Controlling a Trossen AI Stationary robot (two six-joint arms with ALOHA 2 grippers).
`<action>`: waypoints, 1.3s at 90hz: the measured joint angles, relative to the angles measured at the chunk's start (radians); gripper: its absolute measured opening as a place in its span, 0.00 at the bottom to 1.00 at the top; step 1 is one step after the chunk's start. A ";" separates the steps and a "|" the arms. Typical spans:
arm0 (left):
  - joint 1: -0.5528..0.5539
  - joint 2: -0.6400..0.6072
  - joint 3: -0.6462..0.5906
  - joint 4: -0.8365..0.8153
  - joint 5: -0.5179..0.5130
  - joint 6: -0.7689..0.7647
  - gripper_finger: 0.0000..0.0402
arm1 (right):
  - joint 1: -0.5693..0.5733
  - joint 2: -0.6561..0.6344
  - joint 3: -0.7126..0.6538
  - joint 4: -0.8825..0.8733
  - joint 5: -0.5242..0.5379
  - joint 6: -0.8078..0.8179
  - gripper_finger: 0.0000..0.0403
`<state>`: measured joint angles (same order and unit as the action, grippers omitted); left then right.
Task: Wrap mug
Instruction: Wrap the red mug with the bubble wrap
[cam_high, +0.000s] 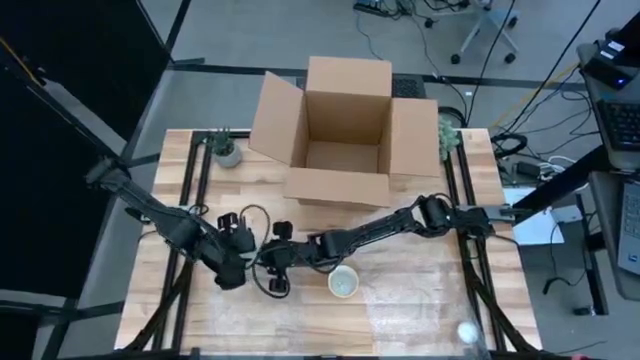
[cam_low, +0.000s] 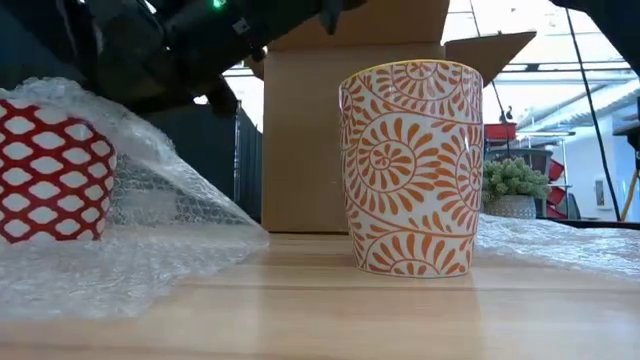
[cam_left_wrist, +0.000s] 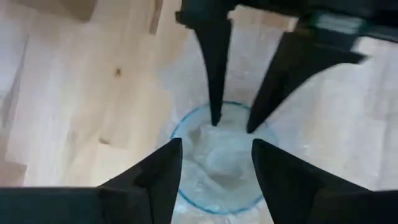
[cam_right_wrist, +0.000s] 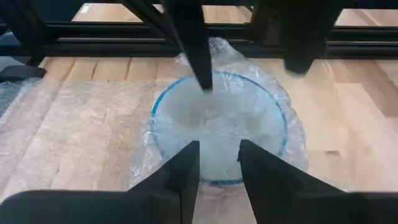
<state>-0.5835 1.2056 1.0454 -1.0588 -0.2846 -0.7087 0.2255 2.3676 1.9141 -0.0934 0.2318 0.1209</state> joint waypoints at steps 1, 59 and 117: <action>-0.002 -0.005 0.000 0.000 0.000 -0.001 0.46 | 0.000 0.000 0.000 0.002 0.000 -0.001 0.25; -0.061 -0.122 0.001 0.004 -0.010 -0.019 0.45 | 0.005 -0.135 -0.003 -0.065 0.002 -0.060 0.25; -0.045 -0.029 -0.168 0.182 -0.213 -0.124 0.45 | 0.033 -0.169 -0.002 -0.324 0.003 -0.017 0.25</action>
<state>-0.6285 1.1762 0.8773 -0.8767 -0.4974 -0.8325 0.2581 2.1986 1.9121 -0.4178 0.2344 0.1043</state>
